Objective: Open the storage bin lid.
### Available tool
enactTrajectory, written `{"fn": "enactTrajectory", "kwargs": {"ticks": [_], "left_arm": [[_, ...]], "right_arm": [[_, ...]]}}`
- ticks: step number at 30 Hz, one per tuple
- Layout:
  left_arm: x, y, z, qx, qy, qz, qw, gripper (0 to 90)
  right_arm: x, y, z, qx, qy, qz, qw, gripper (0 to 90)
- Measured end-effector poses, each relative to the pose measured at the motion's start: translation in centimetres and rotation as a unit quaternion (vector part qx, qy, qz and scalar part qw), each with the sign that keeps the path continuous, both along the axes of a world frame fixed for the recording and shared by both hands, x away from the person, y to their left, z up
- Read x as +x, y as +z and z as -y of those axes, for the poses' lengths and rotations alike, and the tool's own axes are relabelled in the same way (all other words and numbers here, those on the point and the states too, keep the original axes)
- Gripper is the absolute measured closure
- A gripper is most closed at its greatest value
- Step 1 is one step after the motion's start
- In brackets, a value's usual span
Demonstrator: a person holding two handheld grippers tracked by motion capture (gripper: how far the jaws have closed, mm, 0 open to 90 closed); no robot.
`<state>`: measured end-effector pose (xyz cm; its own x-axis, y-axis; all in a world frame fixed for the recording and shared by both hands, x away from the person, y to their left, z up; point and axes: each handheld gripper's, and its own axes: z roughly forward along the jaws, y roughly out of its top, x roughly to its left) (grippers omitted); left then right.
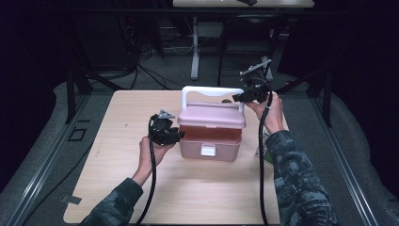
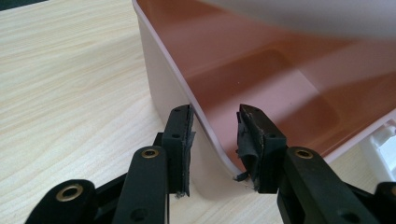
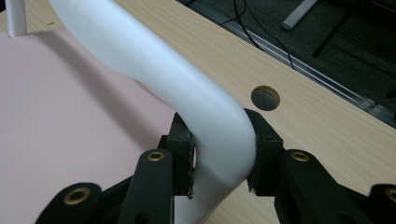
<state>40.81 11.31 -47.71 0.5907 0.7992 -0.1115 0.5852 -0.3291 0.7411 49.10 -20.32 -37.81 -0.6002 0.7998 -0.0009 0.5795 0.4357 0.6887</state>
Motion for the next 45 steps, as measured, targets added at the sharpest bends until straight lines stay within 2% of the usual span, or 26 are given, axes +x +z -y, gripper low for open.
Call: {"fn": "enactTrajectory", "kwargs": {"ticks": [10, 20, 32, 37, 41, 45], "left_arm": [[-0.1, 0.0, 0.1, 0.004, 0.004, 0.005, 1.0000, 64.7], [-0.1, 0.0, 0.1, 0.006, 0.004, 0.005, 1.0000, 64.6], [-0.1, 0.1, 0.1, 0.008, -0.003, 0.004, 1.0000, 63.3], [-0.1, 0.1, 0.1, 0.011, -0.013, 0.002, 0.9998, 56.9], [-0.1, 0.4, 0.1, 0.010, -0.019, 0.002, 0.9998, 44.9], [-0.3, 1.3, -0.2, 0.007, -0.020, 0.013, 0.9997, 36.4]], "right_arm": [[1.5, 0.9, 0.0, 0.003, 0.001, 0.003, 1.0000, 67.0], [2.9, 1.6, 0.0, 0.007, -0.012, 0.006, 0.9999, 66.8], [4.1, 1.8, 0.1, 0.015, -0.017, 0.004, 0.9997, 66.7], [4.3, 1.8, 0.1, 0.018, -0.018, -0.002, 0.9997, 66.7], [4.2, 1.8, 0.1, 0.019, -0.017, -0.004, 0.9997, 66.7], [4.2, 1.8, 0.1, 0.019, -0.017, -0.004, 0.9997, 66.7]]}}
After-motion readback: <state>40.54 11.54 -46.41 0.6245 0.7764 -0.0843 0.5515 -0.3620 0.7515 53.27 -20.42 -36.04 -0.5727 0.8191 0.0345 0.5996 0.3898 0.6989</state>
